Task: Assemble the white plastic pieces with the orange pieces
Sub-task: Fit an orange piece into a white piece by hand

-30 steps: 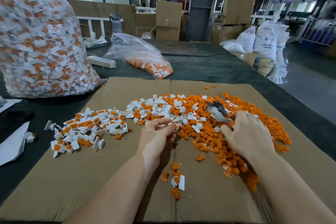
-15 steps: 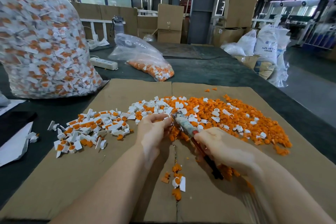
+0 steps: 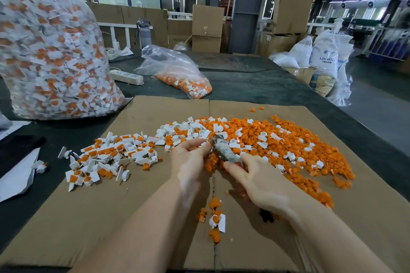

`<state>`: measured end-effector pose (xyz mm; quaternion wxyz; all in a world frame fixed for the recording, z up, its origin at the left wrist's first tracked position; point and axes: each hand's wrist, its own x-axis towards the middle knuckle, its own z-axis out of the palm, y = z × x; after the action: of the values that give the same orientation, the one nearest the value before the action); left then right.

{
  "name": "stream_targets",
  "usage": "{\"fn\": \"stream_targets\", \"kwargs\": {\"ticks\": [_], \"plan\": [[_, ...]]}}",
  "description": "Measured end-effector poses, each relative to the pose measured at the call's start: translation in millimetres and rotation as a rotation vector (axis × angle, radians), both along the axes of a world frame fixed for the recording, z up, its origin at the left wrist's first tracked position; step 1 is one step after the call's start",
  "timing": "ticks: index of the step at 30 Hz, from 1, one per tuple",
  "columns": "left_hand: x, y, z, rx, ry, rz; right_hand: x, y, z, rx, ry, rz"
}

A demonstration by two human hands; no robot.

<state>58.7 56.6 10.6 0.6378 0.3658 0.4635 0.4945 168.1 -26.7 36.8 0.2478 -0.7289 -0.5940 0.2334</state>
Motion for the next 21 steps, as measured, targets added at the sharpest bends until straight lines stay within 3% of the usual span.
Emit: {"fn": "stream_targets", "kwargs": {"ticks": [7, 15, 21], "plan": [[-4, -5, -3, 0.028, -0.007, -0.017, 18, -3, -7, 0.07, -0.073, -0.068], [-18, -9, -21, 0.398, 0.458, -0.141, 63, 3, -20, 0.096, -0.656, -0.404], [-20, -9, -25, 0.428, 0.544, -0.14, 68, 1, -28, -0.027, -0.9, -0.449]]}}
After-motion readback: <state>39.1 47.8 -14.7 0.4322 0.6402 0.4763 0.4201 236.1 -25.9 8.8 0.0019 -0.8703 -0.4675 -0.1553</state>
